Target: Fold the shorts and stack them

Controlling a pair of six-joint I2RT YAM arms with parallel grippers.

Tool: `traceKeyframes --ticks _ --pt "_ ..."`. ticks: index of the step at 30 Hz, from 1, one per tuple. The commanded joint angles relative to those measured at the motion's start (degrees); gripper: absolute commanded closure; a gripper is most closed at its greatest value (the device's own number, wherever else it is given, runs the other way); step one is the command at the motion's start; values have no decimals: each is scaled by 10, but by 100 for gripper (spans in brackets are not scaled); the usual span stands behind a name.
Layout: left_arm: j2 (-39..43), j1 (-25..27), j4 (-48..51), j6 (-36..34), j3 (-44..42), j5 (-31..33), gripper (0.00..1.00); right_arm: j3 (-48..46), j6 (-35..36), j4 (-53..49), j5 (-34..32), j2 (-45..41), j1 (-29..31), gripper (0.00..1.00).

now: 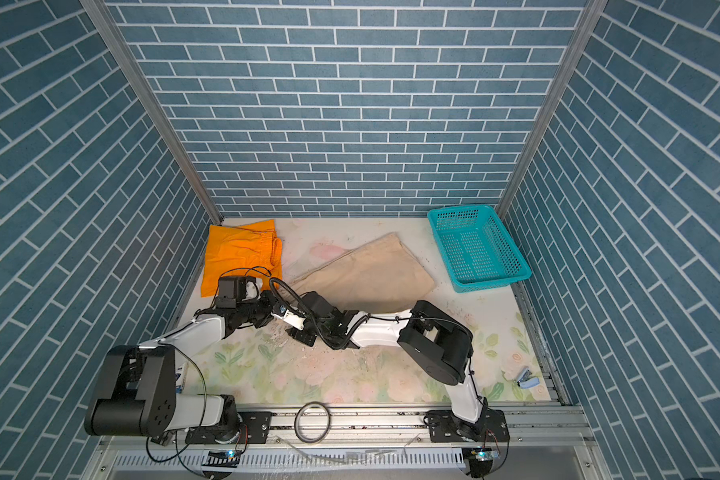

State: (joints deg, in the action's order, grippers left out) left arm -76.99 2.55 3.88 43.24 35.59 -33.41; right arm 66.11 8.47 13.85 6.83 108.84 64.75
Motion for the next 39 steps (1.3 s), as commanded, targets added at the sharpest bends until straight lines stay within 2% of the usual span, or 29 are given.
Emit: traceKeyframes --ticks 1,5,9,11,14,18,21,25,30,34,39 --pt "38 5 153 -87 65 23 100 -47 -80 -44 38 -119 -45 49" --pt "48 5 267 -145 132 44 100 -60 -96 -159 42 -193 -112 64" --pt "34 5 341 -193 199 55 100 -45 -98 -236 80 -179 -179 89" --pt "17 5 376 -216 236 57 100 -28 -90 -248 96 -150 -188 100" --pt "-16 5 426 -251 299 63 100 4 -80 -269 129 -93 -188 100" --pt "-56 5 471 -280 369 63 100 7 -88 -240 188 -34 -185 100" --pt "-85 5 494 -294 408 70 100 19 -101 -217 236 4 -160 100" --pt "-112 6 514 -304 448 82 100 46 -118 -212 252 47 -127 100" --pt "-147 18 561 -326 497 121 100 47 -137 -209 228 15 -168 100" --pt "-163 24 571 -333 514 123 100 67 -121 -224 202 -11 -203 100" --pt "-167 26 565 -330 534 120 100 136 -105 -226 194 34 -221 100"
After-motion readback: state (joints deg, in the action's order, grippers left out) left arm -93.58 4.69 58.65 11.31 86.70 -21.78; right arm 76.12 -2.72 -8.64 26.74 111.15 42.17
